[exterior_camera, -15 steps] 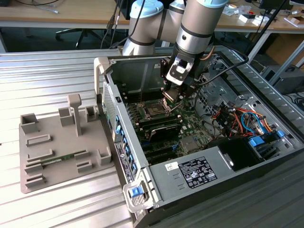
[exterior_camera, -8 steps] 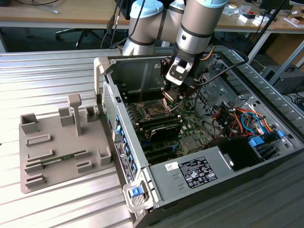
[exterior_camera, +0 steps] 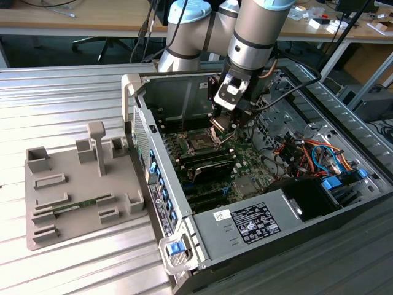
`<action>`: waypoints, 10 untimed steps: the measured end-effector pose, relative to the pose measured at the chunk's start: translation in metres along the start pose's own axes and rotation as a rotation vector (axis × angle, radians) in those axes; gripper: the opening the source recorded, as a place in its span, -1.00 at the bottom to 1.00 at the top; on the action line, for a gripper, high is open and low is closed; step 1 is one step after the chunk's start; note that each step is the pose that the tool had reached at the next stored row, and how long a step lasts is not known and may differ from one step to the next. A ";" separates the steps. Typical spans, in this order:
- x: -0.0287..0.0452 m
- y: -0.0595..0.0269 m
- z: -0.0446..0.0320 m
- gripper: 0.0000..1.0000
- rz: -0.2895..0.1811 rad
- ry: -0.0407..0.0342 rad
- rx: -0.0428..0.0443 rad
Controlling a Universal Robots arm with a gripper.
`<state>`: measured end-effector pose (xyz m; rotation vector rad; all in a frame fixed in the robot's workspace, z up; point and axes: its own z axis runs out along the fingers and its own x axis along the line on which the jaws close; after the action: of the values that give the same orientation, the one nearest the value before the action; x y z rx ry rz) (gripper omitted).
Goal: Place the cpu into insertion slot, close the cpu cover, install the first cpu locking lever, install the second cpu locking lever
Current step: 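Place the cpu into insertion slot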
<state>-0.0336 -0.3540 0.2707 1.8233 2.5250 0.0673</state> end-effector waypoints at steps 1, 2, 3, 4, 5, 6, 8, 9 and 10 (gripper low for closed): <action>0.0000 0.0000 0.0000 0.09 0.001 -0.0001 0.0000; 0.0000 0.0000 0.0000 0.09 0.002 -0.0001 0.0000; 0.0000 0.0000 0.0000 0.09 0.003 -0.0002 0.0000; 0.0000 0.0000 0.0001 0.09 0.004 -0.0002 -0.0001; 0.0000 0.0000 0.0000 0.09 0.005 -0.0003 0.0000; 0.0000 0.0000 0.0001 0.09 0.005 -0.0003 -0.0001; 0.0000 0.0000 0.0001 0.09 0.007 -0.0004 -0.0001; 0.0000 0.0000 0.0001 0.09 0.008 -0.0004 -0.0001; 0.0000 0.0000 0.0001 0.09 0.008 -0.0004 0.0000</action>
<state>-0.0336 -0.3540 0.2705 1.8335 2.5173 0.0671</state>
